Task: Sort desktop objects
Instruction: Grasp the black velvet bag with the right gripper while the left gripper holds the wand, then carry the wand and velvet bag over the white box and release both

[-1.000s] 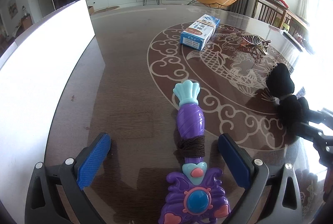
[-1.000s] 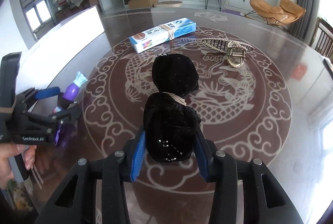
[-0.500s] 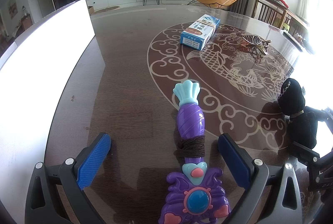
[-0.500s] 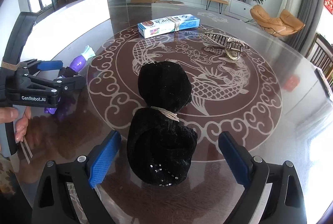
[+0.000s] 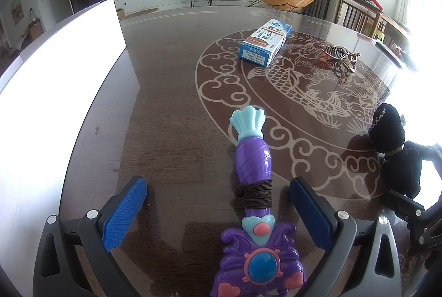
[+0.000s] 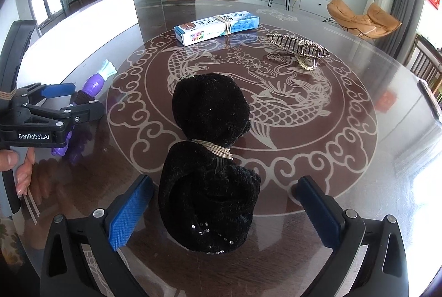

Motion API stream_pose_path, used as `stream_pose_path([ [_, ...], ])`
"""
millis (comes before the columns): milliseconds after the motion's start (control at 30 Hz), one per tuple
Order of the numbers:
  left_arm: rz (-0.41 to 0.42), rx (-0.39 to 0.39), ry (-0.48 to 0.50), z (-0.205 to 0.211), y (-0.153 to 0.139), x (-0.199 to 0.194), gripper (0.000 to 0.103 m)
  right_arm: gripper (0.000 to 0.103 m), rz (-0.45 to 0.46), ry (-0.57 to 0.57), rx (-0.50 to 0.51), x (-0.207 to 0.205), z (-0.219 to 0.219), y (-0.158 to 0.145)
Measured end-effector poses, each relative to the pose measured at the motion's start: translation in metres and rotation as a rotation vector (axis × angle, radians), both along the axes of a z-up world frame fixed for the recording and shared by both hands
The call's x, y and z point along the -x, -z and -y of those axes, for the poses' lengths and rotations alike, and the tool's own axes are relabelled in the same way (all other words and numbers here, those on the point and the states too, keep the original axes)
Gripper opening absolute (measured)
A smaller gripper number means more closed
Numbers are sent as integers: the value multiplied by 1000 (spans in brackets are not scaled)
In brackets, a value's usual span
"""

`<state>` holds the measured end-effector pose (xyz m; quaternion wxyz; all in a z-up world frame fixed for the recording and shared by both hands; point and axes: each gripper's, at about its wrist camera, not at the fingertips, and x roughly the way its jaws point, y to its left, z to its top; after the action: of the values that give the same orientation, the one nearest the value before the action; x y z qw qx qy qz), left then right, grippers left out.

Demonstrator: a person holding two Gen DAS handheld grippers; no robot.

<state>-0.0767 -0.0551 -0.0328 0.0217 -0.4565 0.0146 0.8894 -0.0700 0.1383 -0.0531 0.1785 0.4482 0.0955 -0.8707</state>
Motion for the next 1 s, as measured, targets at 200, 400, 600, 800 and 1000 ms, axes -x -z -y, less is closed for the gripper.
stream_pose_path([
  [200,2,0,10,0,0,-2,103,103,0,0,0,0,0,0],
  [400,21,1,131,2,-2,-20,103,103,0,0,0,0,0,1],
  [600,46,7,127,2,-8,-17,78,103,0,0,0,1,0,1],
  [800,33,-1,180,-13,-13,-19,43,103,18,-11,-6,2,0,-1],
  [1000,11,-119,122,5,-14,-38,43,96,173,-98,61,19,0,-24],
])
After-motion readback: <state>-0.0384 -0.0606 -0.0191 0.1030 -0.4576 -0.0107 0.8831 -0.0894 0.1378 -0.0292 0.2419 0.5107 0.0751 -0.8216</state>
